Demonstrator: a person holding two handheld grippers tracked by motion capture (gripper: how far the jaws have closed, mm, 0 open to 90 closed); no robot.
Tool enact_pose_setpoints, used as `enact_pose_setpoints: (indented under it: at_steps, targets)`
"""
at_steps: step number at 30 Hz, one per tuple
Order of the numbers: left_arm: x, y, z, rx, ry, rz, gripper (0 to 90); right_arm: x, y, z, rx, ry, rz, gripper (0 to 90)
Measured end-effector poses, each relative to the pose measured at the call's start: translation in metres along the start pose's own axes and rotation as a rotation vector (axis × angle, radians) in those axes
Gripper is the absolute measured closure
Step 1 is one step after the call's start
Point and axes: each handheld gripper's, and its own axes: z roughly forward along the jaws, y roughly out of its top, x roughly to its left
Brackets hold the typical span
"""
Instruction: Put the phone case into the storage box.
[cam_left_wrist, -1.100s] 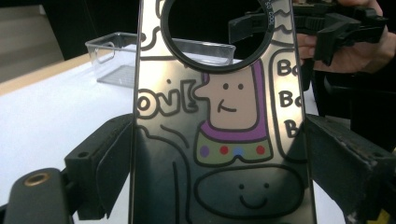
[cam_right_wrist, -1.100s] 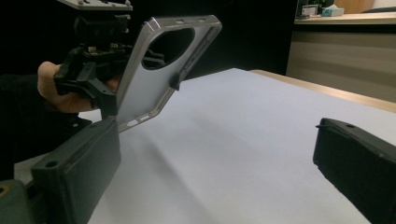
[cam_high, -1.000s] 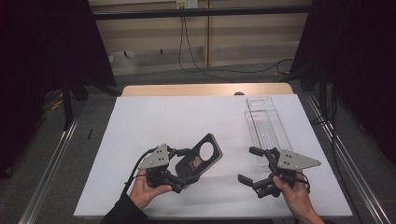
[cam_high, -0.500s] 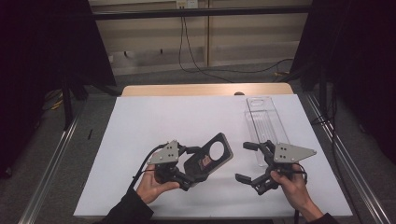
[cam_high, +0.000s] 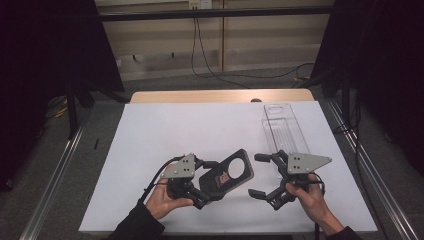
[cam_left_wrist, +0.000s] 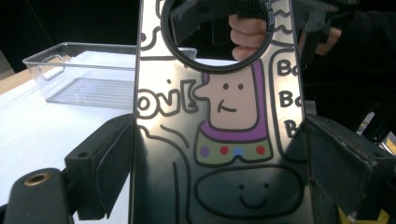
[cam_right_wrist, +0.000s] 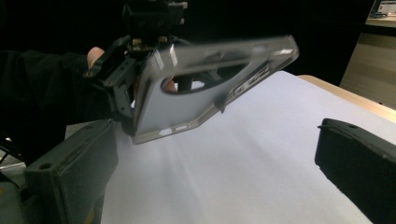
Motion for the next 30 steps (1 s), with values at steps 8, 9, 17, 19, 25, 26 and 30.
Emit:
enact_pose_setpoints:
  at_steps: [8,9,17,19,25,26,30]
  targets:
    - [-0.001,-0.001,0.003,0.023,-0.011,0.006,12.3,-0.006,0.004,0.004,0.023,0.033,-0.015,0.0]
    - [-0.001,-0.001,0.003,0.022,-0.015,0.005,12.3,-0.006,0.004,0.005,0.024,0.033,-0.014,0.0]
    - [0.000,-0.002,0.005,0.043,-0.023,0.013,12.3,-0.008,0.006,0.014,0.064,0.066,-0.019,0.8]
    - [0.000,-0.003,0.006,0.049,-0.033,0.010,12.3,-0.009,0.008,0.015,0.060,0.084,-0.019,0.8]
    - [0.000,-0.004,0.007,0.057,-0.055,0.003,12.3,-0.009,0.009,0.020,0.083,0.114,-0.027,0.0]
    - [0.000,-0.004,0.007,0.062,-0.055,0.004,12.3,-0.009,0.009,0.021,0.084,0.118,-0.016,0.0]
    - [0.000,-0.005,0.008,0.069,-0.062,0.003,12.3,-0.011,0.007,0.023,0.101,0.142,-0.017,0.0]
